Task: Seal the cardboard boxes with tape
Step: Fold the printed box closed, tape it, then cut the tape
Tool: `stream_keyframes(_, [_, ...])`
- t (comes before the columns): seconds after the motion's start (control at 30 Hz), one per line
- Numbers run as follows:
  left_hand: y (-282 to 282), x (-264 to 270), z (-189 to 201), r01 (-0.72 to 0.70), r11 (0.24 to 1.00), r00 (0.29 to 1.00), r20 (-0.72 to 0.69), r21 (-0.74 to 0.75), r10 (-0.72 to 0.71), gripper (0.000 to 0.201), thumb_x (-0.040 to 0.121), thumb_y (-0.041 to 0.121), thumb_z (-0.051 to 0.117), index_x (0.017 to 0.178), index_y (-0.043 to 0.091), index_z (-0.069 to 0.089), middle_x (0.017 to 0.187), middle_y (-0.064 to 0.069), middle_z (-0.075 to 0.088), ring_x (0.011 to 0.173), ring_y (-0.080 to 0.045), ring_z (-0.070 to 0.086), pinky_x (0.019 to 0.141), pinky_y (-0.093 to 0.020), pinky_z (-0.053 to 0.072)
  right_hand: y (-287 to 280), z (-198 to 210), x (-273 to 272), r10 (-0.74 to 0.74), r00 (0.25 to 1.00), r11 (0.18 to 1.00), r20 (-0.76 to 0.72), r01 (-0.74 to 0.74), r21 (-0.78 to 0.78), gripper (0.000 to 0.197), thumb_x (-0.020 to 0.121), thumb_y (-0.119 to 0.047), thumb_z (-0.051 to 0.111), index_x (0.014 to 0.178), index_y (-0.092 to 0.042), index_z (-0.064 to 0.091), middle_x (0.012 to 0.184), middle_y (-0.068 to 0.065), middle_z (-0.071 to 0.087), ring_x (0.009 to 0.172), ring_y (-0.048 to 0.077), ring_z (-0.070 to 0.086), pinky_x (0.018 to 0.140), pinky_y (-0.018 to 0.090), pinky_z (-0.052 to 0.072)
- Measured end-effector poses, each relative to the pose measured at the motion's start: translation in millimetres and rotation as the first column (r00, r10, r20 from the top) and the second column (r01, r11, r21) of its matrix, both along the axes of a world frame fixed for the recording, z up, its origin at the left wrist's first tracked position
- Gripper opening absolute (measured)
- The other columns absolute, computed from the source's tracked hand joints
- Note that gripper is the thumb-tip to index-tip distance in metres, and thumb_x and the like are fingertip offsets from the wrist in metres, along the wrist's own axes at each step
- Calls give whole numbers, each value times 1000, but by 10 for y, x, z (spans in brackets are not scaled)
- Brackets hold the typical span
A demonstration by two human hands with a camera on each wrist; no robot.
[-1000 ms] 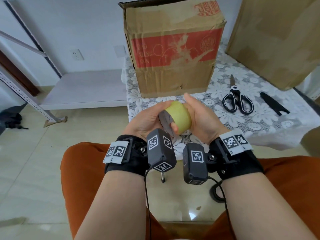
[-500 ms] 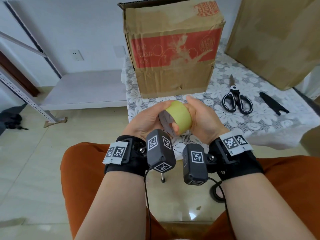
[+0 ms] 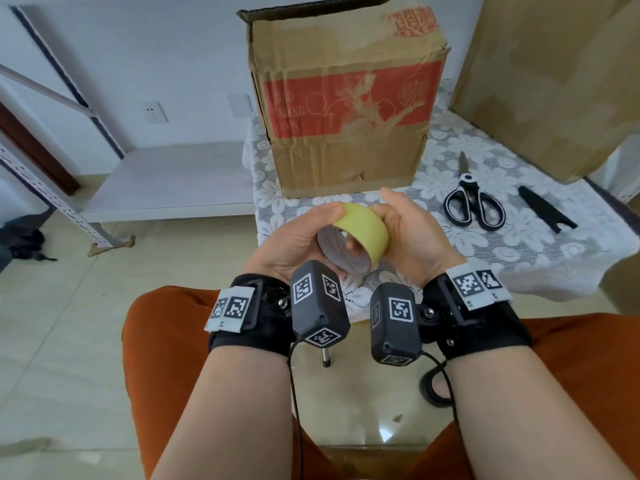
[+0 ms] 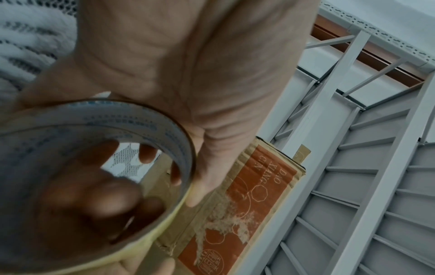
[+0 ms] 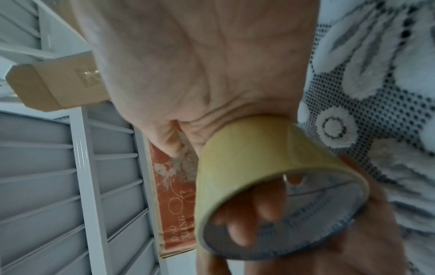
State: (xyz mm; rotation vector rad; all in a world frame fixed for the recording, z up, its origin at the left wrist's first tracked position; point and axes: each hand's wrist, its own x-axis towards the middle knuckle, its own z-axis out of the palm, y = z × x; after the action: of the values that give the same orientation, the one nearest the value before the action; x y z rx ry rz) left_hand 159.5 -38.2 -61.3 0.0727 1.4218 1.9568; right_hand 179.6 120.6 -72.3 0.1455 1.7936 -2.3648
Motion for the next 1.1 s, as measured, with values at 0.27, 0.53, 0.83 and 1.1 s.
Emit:
stream_keyframes(0.27, [15,-95,-35,-198,979,980,29,59,196,25,70,10,71,86,13,52,116,-21,60,105,-37,61,87,-56,53,4,26,-13,-193,981,979,-23,194,59,21,98,-26,51,113,-16,60,113,7,60,95,18,59,80,32,51])
stream_keyframes(0.53, [77,-128,-45,-189,980,977,-107,-58,183,26,59,13,78,68,11,53,84,-13,66,85,-26,65,93,-35,51,18,101,-8,-155,985,988,75,155,-5,33,97,-34,51,106,-4,61,111,23,65,97,33,66,92,49,52])
stream_keyframes(0.83, [85,-123,113,-94,981,967,-250,-169,49,42,74,28,73,109,6,71,105,-11,73,95,-18,69,89,-32,56,110,-10,-22,-192,981,976,4,190,104,86,51,-43,90,122,-17,48,114,7,68,104,23,66,98,47,48])
stream_keyframes(1.1, [72,-85,75,-209,975,977,52,70,206,16,94,6,57,105,-4,63,102,-21,69,88,-24,67,85,-36,57,61,-55,-1,-168,979,963,-111,187,193,59,55,-34,81,105,-14,59,105,0,64,94,9,60,75,21,48])
